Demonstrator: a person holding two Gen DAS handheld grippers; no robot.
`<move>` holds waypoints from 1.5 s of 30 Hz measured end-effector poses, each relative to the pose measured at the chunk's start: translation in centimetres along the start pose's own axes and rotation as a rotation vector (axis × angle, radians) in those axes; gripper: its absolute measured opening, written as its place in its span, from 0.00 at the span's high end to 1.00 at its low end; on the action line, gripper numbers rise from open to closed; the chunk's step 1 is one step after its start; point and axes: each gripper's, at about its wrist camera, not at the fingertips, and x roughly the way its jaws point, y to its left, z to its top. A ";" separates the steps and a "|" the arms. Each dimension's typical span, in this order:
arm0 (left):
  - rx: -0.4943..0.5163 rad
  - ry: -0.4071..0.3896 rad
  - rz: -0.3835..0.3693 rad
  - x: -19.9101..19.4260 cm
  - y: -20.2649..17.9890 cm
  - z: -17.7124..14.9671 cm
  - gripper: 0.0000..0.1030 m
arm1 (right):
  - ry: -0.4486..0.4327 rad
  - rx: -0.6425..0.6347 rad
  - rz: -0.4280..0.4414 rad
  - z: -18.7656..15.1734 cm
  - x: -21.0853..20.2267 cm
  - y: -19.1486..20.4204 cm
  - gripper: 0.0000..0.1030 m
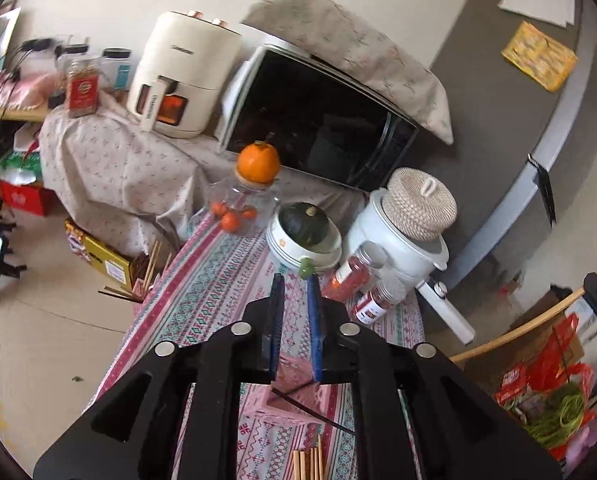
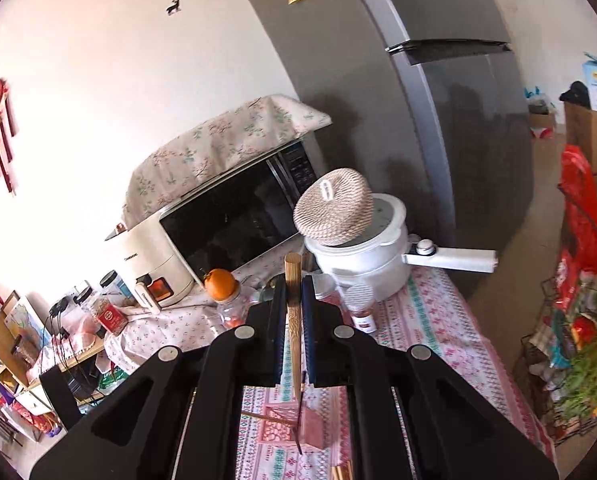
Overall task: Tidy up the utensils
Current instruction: 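Lift both wooden chopsticks and release them into the pink basket, then move both open tools back down to the wooden chopstick pile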
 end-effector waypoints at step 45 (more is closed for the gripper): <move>0.203 0.003 0.071 -4.8 -2.0 -12.2 0.15 | 0.074 -0.223 -0.310 -15.7 0.1 -4.2 0.14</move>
